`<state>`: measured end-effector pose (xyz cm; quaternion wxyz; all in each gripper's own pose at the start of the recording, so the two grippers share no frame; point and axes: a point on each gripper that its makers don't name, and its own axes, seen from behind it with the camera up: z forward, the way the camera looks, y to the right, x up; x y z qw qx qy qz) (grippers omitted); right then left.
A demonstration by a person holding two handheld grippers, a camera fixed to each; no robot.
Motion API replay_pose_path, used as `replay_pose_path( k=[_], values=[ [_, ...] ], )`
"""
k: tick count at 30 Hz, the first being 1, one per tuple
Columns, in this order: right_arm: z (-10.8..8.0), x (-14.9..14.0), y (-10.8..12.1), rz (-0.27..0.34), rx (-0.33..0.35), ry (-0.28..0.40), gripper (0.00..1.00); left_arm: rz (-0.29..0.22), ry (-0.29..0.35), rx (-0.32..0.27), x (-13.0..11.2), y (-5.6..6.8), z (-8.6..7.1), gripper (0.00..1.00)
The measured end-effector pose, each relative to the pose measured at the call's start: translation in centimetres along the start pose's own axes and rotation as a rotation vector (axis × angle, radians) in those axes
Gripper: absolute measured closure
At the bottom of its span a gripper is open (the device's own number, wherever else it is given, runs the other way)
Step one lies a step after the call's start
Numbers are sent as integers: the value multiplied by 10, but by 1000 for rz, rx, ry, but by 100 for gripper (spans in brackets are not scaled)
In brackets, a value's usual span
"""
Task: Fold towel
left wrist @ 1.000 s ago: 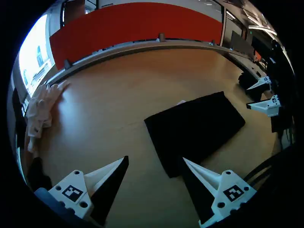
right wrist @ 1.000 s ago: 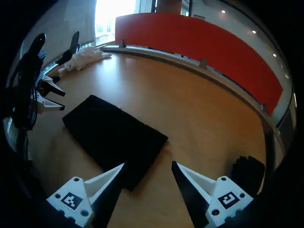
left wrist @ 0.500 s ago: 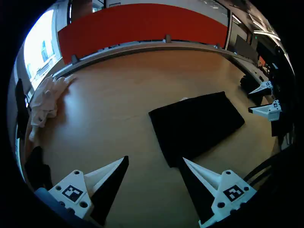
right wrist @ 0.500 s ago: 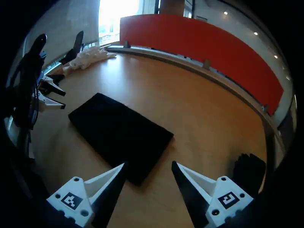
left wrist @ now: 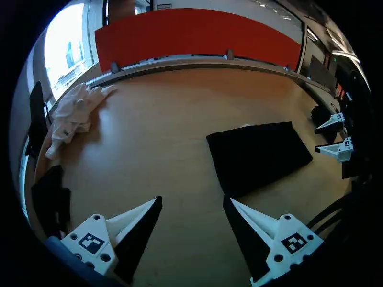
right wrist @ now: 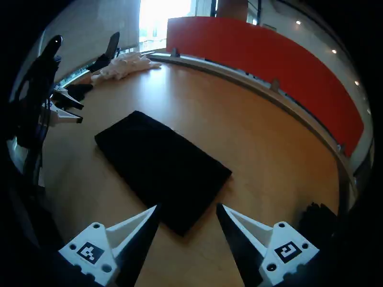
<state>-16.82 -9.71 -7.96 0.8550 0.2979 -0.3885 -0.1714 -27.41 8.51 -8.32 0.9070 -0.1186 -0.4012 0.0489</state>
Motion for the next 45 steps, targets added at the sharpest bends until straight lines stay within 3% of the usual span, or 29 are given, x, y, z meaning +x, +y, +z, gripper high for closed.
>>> replay_pose_path(
  k=[12, 24, 37, 45],
  values=[
    [5, 0, -3, -32, 28, -13, 13, -43, 6, 46, -13, -18, -18, 6],
    [7, -5, -4, -48, 44, -35, 13, -63, 4, 68, -20, -27, -26, 6],
    [15, -36, 0, -51, 48, -96, 15, -67, -3, 75, -25, -33, -28, 6],
    [18, -51, 0, -70, 61, -138, 30, -69, -5, 80, -27, -36, -30, 6]
  ],
)
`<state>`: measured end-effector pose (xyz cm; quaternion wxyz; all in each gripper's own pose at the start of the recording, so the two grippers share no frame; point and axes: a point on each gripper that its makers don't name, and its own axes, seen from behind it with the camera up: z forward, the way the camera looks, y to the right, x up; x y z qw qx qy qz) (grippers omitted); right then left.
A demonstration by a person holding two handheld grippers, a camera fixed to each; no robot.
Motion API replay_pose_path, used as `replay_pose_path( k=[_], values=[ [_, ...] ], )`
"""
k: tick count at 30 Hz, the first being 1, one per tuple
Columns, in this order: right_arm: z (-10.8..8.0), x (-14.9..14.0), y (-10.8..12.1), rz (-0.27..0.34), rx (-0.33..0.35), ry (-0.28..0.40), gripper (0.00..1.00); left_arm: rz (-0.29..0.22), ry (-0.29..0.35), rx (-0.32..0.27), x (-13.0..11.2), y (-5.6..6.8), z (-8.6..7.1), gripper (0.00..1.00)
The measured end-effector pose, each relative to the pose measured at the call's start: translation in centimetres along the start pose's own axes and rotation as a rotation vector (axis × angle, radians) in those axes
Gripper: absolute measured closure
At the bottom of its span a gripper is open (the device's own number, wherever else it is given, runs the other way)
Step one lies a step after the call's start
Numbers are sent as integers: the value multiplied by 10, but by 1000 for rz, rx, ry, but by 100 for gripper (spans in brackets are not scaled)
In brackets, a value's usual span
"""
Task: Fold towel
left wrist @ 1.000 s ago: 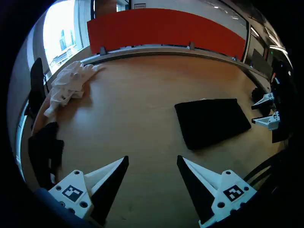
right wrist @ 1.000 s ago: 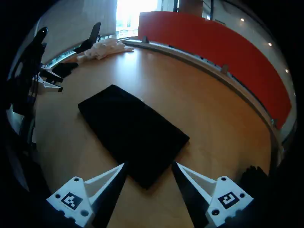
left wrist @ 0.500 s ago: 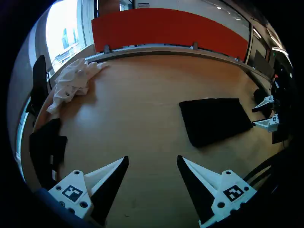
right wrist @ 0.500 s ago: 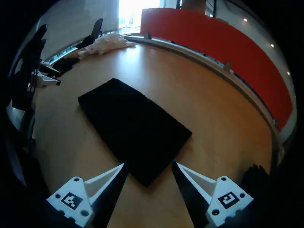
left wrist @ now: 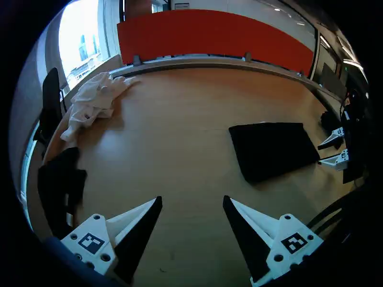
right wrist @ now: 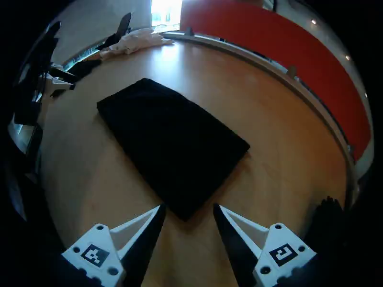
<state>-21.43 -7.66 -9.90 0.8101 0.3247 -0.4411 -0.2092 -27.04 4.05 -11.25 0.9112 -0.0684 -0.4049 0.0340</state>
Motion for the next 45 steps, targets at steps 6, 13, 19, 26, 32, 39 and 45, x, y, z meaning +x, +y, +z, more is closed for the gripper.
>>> replay_pose_path(
  k=[6, 13, 19, 26, 32, 39, 45],
  values=[
    [0, -5, -3, -1, 24, -20, 43, 1, -2, 7, -1, -3, 0, 6],
    [-2, -11, -8, -4, 54, -36, 53, 2, -2, 10, -1, -4, 0, 6],
    [-2, -11, -9, 2, 63, -37, 73, 6, -2, 11, -1, -4, 0, 6],
    [-1, -10, -9, 5, 55, -32, 91, 6, -2, 12, -2, -5, -1, 6],
    [-5, -4, -6, 0, 34, -21, 93, 10, -1, 12, -1, -5, -1, 6],
    [-17, 23, 0, 19, 12, 37, 93, 7, 7, 14, 3, -7, 0, 6],
    [-33, 52, 7, 29, -9, 100, 93, 10, 15, 14, 6, -8, 1, 6]
  ],
)
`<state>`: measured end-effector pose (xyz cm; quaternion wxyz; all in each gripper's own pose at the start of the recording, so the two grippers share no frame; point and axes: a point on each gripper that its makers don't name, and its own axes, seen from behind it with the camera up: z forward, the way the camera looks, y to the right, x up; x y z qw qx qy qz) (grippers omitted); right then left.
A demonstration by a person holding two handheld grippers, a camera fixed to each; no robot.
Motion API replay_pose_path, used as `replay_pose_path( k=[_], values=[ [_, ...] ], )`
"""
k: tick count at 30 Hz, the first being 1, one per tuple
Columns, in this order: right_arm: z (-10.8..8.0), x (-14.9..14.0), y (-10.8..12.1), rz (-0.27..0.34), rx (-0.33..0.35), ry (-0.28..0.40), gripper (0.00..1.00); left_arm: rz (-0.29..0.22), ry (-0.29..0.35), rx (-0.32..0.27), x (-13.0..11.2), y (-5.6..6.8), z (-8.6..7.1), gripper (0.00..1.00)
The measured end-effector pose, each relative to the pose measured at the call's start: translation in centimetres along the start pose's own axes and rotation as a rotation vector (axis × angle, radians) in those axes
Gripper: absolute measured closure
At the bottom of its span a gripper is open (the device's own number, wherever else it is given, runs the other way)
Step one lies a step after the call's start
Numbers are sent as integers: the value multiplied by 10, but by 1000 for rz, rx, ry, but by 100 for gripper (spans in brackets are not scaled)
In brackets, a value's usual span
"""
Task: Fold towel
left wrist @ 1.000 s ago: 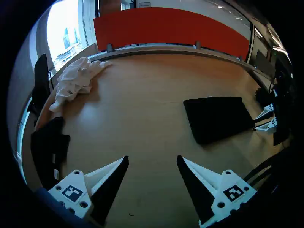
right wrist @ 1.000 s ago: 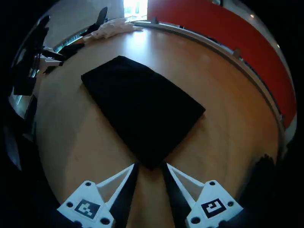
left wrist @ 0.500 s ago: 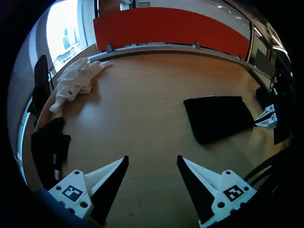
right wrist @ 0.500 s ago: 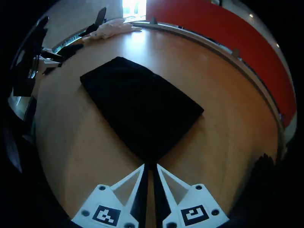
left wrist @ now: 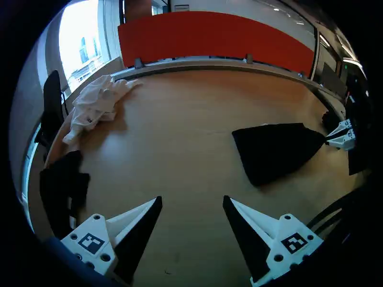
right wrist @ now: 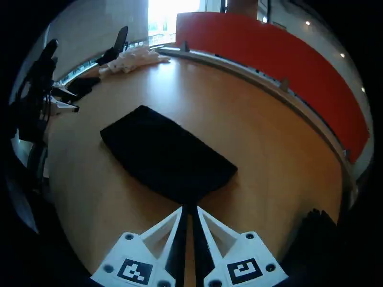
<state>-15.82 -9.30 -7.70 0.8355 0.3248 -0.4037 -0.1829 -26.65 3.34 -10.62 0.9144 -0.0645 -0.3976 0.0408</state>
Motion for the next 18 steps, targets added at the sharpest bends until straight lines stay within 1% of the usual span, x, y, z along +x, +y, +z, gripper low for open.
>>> replay_pose_path(
  k=[8, 18],
  values=[
    [-21, 30, 11, -20, -39, 51, 93, -1, 6, 3, 3, -2, 0, 6],
    [-47, 50, 23, -62, -81, 84, 93, -4, 11, 3, 7, -3, 1, 6]
  ],
)
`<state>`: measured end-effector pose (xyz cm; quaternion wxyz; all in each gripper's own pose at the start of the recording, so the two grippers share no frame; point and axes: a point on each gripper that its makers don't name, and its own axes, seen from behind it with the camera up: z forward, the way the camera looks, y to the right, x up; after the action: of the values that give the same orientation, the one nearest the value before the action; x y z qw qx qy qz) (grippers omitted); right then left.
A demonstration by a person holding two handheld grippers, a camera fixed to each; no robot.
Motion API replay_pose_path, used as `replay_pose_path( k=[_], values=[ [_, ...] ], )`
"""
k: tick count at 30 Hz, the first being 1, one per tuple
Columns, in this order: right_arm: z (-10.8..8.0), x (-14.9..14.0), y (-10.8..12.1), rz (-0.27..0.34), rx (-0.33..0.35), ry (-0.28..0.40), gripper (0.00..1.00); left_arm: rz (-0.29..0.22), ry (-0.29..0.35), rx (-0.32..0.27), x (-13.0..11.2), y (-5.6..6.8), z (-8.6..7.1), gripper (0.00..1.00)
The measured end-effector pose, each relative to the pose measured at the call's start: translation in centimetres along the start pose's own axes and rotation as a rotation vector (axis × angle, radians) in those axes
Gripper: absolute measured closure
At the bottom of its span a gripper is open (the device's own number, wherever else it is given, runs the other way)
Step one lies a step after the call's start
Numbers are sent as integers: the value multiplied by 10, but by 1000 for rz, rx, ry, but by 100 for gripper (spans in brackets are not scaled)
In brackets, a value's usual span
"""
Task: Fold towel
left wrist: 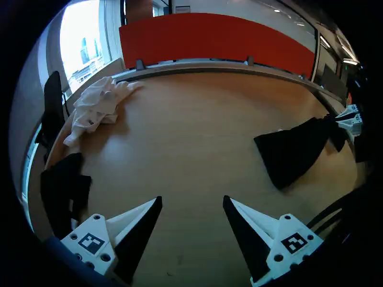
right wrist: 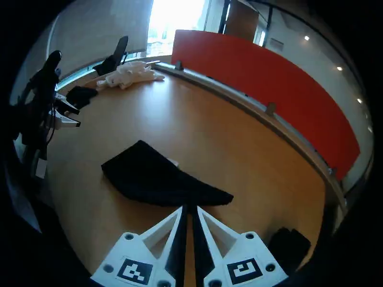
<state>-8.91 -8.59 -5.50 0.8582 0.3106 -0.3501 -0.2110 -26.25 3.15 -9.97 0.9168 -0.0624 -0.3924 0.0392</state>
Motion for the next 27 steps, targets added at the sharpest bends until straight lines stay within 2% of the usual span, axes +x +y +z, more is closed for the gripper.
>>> replay_pose_path(
  k=[12, 27],
  values=[
    [-19, 17, 4, -37, -15, 33, 93, 4, 2, -2, 2, 2, 1, 6],
    [-3, 23, -13, -62, 32, 33, 93, -5, -3, -5, 1, 5, 1, 6]
  ],
)
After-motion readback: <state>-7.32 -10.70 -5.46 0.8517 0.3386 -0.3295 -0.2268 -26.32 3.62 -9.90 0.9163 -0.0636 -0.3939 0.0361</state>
